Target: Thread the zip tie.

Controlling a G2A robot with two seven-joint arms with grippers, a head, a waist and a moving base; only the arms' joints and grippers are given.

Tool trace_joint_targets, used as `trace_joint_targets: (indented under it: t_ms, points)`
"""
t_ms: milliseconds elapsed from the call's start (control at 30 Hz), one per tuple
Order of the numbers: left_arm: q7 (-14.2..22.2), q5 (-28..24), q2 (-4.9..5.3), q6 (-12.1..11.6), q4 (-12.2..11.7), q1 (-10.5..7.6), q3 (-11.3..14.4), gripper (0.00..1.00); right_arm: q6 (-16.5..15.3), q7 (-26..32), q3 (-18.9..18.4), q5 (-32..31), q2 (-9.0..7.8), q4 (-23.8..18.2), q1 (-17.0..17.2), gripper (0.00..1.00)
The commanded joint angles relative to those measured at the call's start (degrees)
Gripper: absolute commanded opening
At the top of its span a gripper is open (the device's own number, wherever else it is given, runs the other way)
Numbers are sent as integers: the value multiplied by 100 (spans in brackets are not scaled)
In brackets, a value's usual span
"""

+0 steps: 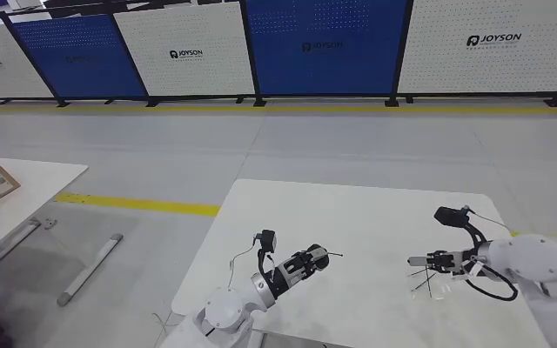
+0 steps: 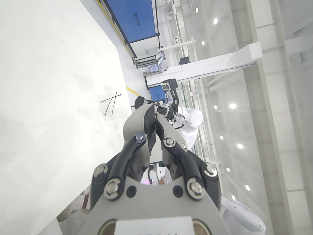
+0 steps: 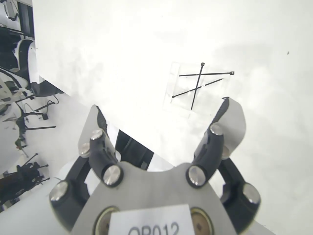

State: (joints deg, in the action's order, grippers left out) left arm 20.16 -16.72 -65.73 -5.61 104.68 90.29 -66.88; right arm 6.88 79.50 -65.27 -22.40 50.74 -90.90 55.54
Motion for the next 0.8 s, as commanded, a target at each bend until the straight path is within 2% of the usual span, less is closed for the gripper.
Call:
trace_joint_targets:
  t_ms: [0, 200, 467, 600, 700, 767]
  points:
    - [0, 0, 0, 0, 0, 0, 0, 0, -26, 14, 198, -24, -8, 85, -92, 100]
    - [0, 0, 0, 0, 0, 0, 0, 0, 214, 14, 1068, 175, -4, 649, -679, 100]
    - [0, 0, 0, 0, 0, 0, 0, 0, 214, 14, 1068, 175, -4, 649, -679, 100]
    - [0, 0, 0, 0, 0, 0, 0, 0, 613, -268, 1024, 203, 11, 737, -592, 100]
    - [0, 0, 0, 0, 0, 0, 0, 0, 776, -304, 965, 177, 1, 705, -567, 100]
    - [0, 0, 0, 0, 0, 0, 0, 0, 758, -264, 932, 184, -10, 670, -548, 100]
